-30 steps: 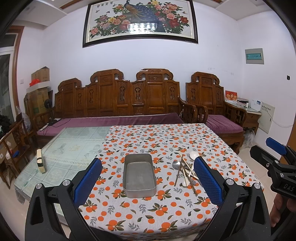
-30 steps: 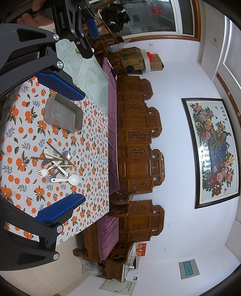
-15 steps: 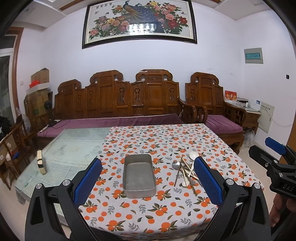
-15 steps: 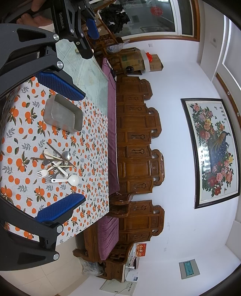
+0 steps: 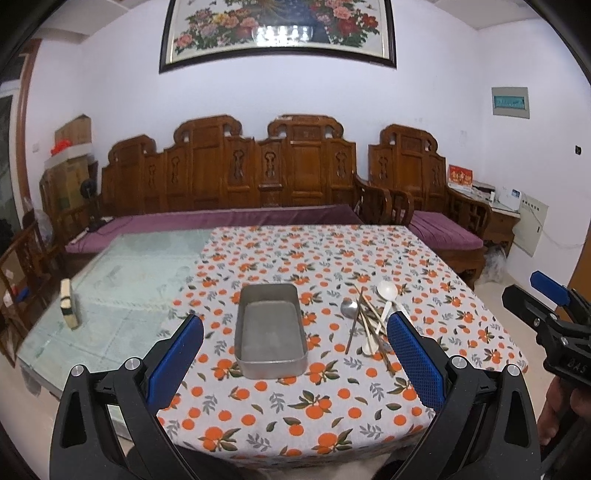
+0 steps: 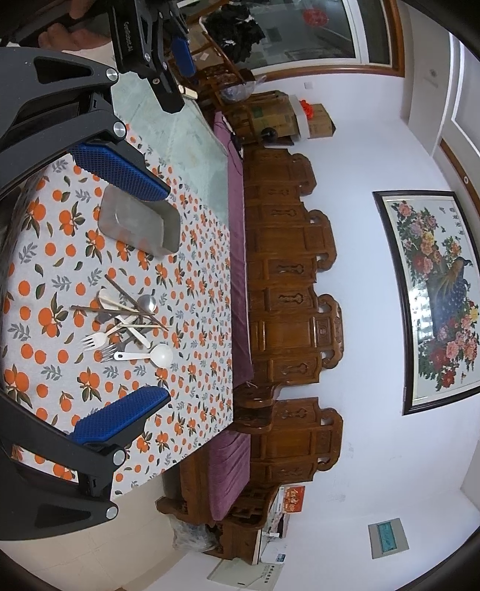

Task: Organize utensils
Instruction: 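Grasp the white plastic spoon handle with the right tool while the left tool approaches the utensils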

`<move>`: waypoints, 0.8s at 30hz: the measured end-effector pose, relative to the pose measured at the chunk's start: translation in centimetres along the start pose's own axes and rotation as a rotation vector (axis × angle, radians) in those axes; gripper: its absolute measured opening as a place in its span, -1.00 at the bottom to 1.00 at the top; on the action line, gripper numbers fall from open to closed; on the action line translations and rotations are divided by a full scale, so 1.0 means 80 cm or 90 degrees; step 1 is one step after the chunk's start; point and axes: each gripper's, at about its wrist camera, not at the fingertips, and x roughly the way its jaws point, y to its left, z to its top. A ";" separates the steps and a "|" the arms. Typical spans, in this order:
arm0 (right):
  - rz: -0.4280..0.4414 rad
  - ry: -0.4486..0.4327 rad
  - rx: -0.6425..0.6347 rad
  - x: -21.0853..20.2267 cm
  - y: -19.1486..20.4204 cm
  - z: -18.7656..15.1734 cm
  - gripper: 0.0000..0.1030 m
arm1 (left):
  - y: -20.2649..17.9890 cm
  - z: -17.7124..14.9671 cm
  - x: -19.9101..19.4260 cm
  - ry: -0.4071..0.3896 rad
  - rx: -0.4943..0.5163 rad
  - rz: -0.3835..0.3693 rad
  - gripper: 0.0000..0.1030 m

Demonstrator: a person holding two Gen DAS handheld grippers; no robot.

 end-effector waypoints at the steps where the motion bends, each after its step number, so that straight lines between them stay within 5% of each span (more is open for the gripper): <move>1: 0.004 0.005 0.000 0.006 -0.004 -0.003 0.89 | 0.000 -0.002 0.006 0.005 -0.001 -0.001 0.87; 16: -0.002 0.070 -0.007 0.116 -0.055 -0.021 0.35 | 0.000 -0.018 0.100 0.080 0.020 -0.034 0.87; 24: -0.010 0.088 -0.010 0.179 -0.078 -0.003 0.33 | 0.002 -0.012 0.146 0.109 0.025 -0.041 0.87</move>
